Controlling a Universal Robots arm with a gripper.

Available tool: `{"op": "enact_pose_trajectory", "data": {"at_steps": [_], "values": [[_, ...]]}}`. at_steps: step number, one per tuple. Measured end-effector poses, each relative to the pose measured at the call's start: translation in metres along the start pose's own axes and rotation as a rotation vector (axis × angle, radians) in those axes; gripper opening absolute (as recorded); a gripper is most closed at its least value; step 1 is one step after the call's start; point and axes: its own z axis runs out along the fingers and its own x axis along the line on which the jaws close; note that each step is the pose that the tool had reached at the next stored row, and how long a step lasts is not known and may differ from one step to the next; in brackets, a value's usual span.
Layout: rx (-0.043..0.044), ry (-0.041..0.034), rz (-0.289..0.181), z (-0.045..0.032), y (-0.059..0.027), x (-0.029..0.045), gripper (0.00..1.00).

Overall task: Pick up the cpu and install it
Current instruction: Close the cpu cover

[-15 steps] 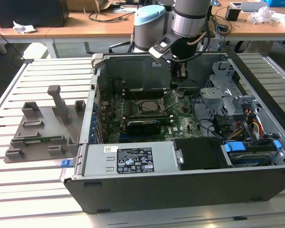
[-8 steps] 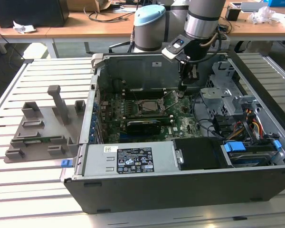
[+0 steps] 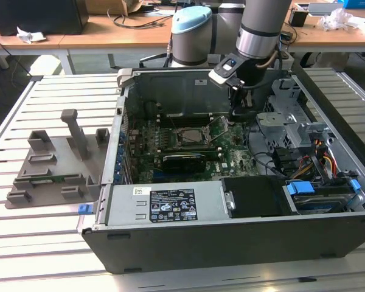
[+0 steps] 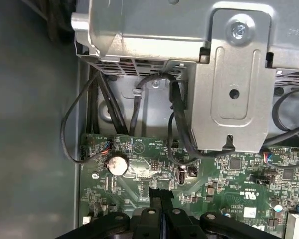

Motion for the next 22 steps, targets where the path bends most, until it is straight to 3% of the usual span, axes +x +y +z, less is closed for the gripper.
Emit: {"op": "enact_pose_trajectory", "data": {"at_steps": [3, 5, 16, 22], "values": [[0.0015, 0.0021, -0.001, 0.003, -0.0025, 0.0001, 0.11], [0.0012, 0.0077, -0.001, 0.0036, -0.0075, -0.0004, 0.11], [0.0012, 0.0077, -0.001, 0.0049, -0.0238, -0.0011, 0.11], [0.0012, 0.0076, -0.001, 0.0051, -0.0261, -0.0009, 0.11]]}}
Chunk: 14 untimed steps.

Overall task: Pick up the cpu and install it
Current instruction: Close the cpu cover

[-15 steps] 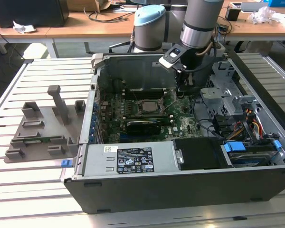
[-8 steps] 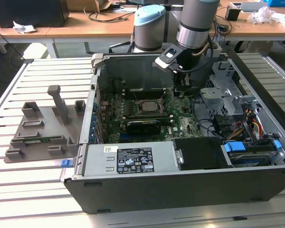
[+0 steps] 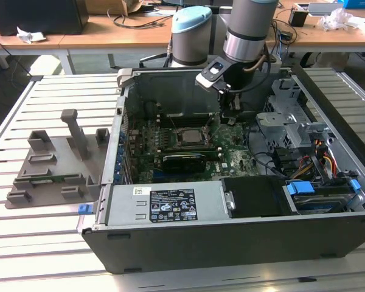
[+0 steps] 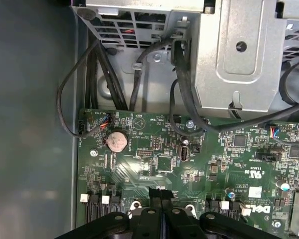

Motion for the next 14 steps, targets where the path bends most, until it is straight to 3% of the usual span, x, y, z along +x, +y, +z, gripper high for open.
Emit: {"op": "enact_pose_trajectory", "data": {"at_steps": [14], "values": [[0.0, 0.0001, 0.0, 0.0009, -0.0074, 0.0003, 0.11]]}}
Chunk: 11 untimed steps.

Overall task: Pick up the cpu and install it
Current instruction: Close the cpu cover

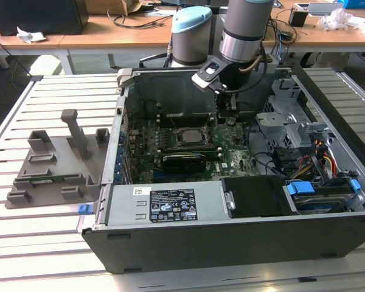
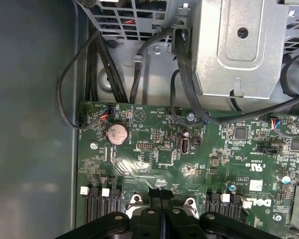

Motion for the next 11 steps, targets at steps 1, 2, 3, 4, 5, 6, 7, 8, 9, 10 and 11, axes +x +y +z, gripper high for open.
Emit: {"op": "enact_pose_trajectory", "data": {"at_steps": [1, 2, 3, 4, 5, 6, 7, 8, 9, 10, 11], "values": [[0.0, -0.0001, 0.0, 0.0, -0.0005, 0.0, 0.11], [0.0, 0.0, 0.0, 0.0001, -0.0012, 0.0001, 0.11], [0.0, 0.0, 0.0, 0.0002, -0.0019, 0.0001, 0.11], [0.0, 0.0, 0.0, 0.0003, -0.0027, 0.0001, 0.11], [0.0, -0.0001, 0.0, 0.0004, -0.0033, 0.0001, 0.11], [0.0, 0.0, 0.0, 0.0004, -0.0037, 0.0002, 0.11], [0.0001, -0.0001, 0.0, 0.0005, -0.0042, 0.0002, 0.11], [0.0, 0.0, 0.0, 0.0006, -0.0053, 0.0003, 0.11], [0.0, 0.0, 0.0, 0.0007, -0.0059, 0.0003, 0.11], [0.0, 0.0, 0.0, 0.0008, -0.0068, 0.0003, 0.11], [0.0, 0.0, 0.0, 0.0009, -0.0077, 0.0004, 0.11]]}}
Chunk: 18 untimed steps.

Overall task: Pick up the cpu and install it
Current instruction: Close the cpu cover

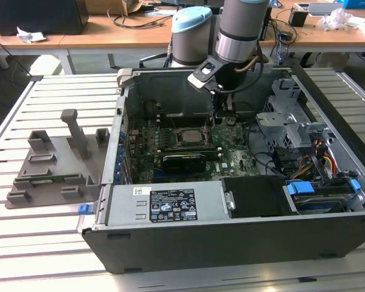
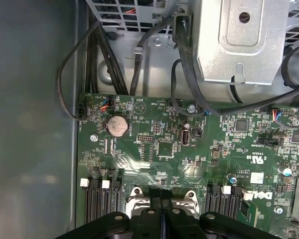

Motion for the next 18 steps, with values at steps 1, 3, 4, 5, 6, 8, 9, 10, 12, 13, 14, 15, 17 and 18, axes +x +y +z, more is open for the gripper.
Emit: {"op": "enact_pose_trajectory", "data": {"at_steps": [1, 3, 4, 5, 6, 8, 9, 10, 12, 13, 14, 15, 17, 18], "values": [[0.0001, 0.0, 0.0, 0.0001, -0.0009, 0.0, 0.11], [0.0001, 0.0, 0.0, 0.0002, -0.0023, 0.0001, 0.11], [0.0, 0.0001, 0.0, 0.0003, -0.0027, 0.0001, 0.11], [0.0, 0.0, 0.0, 0.0004, -0.0034, 0.0002, 0.11], [0.0, 0.0, 0.0, 0.0004, -0.0039, 0.0002, 0.11], [0.0, 0.0, 0.0, 0.0006, -0.0056, 0.0003, 0.11], [0.0, 0.0, 0.0, 0.0007, -0.0062, 0.0003, 0.11], [0.0, 0.0001, 0.0, 0.0008, -0.0067, 0.0004, 0.11], [0.0001, 0.0, 0.0, 0.001, -0.0087, 0.0004, 0.11], [0.0, 0.0, 0.0, 0.001, -0.0093, 0.0005, 0.11], [0.0, 0.0, 0.0, 0.0011, -0.0098, 0.0005, 0.11], [0.0001, 0.0, 0.0, 0.0012, -0.0112, 0.0006, 0.11], [0.0, 0.0, 0.0, 0.0014, -0.0128, 0.0006, 0.11], [0.0001, 0.0, 0.0, 0.0015, -0.0139, 0.0007, 0.11]]}}
